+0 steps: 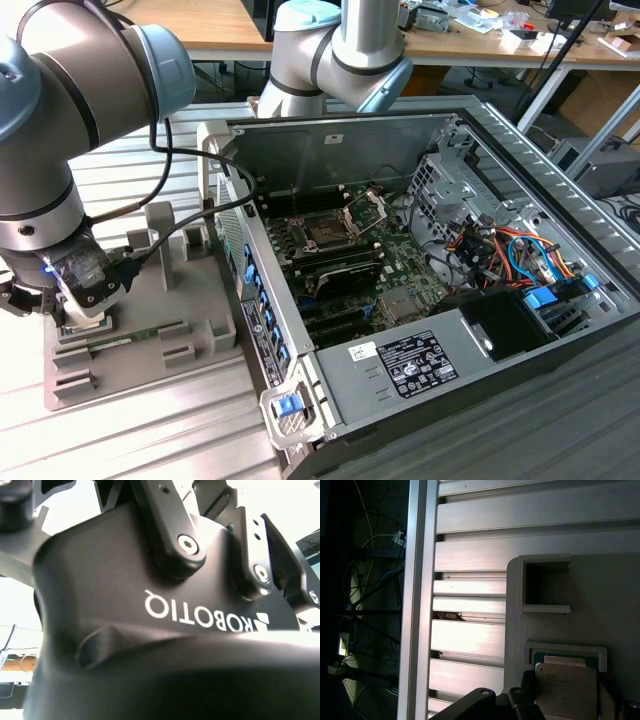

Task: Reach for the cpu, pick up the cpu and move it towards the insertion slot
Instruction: 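Pick up the cpu and move it towards the insertion slot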

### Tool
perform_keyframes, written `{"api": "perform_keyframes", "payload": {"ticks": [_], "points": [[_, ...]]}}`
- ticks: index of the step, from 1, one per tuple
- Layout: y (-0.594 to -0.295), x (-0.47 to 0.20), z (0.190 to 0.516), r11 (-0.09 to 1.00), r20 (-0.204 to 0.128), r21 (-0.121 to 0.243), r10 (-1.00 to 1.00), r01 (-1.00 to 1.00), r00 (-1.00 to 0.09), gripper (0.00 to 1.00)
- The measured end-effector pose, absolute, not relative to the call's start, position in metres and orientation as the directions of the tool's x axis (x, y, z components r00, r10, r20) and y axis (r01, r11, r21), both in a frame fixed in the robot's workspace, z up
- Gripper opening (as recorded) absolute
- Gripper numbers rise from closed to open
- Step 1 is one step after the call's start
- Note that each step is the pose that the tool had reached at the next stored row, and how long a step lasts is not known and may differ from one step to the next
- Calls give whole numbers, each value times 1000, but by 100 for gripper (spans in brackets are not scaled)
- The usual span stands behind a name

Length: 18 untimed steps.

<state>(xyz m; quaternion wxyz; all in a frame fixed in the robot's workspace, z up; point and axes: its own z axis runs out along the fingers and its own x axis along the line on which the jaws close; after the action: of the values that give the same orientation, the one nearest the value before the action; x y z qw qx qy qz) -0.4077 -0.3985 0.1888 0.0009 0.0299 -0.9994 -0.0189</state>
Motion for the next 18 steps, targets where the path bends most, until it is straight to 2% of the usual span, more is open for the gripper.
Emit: {"api": "perform_keyframes", "payload": {"ticks": [18], "points": [[-398, -408, 202, 997, 0, 38, -60, -60, -998, 55]]}}
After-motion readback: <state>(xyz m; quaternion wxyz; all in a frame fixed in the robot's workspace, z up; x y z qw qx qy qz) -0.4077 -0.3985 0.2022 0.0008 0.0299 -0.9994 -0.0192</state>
